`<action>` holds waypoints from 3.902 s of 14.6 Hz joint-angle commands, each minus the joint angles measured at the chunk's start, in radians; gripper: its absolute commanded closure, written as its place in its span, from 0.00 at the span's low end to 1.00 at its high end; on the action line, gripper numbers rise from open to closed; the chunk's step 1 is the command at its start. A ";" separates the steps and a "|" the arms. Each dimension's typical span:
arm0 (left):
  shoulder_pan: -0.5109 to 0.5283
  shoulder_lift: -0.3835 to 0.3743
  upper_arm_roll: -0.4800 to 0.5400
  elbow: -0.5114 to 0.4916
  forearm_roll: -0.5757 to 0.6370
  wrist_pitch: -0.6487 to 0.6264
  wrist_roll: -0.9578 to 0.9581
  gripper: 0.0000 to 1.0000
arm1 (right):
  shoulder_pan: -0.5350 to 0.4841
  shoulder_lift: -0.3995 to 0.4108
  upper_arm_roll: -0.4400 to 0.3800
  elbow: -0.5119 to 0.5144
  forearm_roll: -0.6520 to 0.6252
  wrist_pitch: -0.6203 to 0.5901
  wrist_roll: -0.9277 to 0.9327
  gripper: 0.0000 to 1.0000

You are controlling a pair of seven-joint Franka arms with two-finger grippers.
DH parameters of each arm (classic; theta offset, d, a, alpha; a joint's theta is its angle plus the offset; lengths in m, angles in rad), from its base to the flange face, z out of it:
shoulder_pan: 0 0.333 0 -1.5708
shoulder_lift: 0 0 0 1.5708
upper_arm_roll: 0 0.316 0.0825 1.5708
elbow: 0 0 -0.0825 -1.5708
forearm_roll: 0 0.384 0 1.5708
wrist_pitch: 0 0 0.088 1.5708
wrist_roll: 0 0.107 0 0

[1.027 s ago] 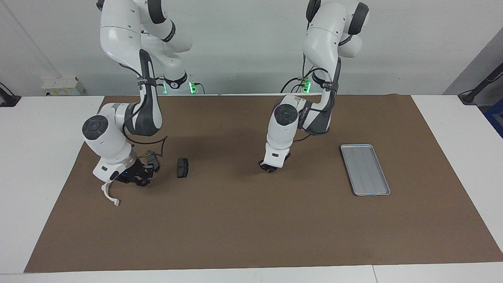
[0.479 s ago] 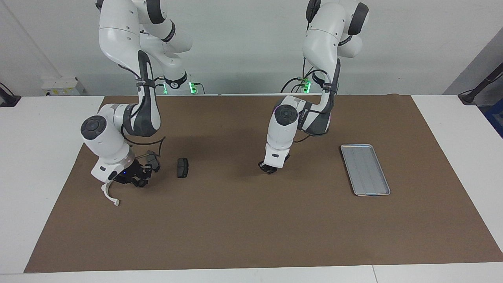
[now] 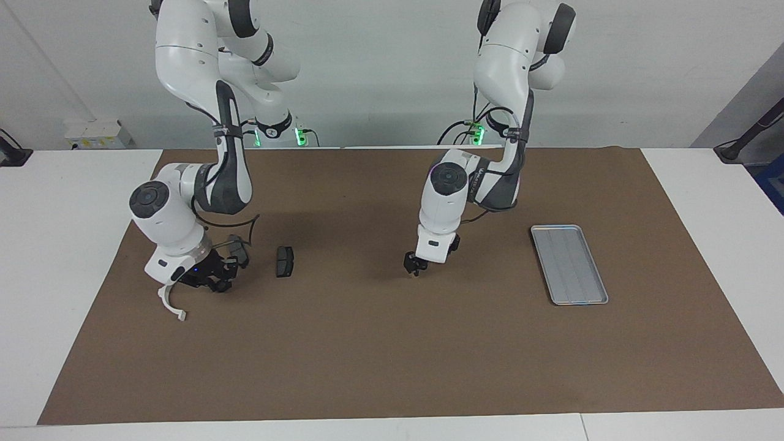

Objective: Place bearing gear from tray to pile

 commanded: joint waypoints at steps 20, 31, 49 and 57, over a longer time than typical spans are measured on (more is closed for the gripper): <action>0.593 -0.503 -0.077 0.033 -0.077 -0.582 0.573 0.00 | 0.372 -0.196 0.027 0.086 0.014 -0.231 0.540 0.13; 0.613 -0.508 -0.091 -0.041 -0.063 -0.498 0.664 0.00 | 0.651 0.007 0.032 0.182 0.019 -0.051 0.915 0.14; 0.574 -0.514 -0.091 -0.072 -0.067 -0.510 0.662 0.00 | 0.708 0.273 0.030 0.419 -0.021 -0.035 1.013 0.30; 0.574 -0.514 -0.091 -0.018 -0.066 -0.599 0.667 0.00 | 0.705 0.289 0.032 0.438 -0.018 -0.013 1.011 0.32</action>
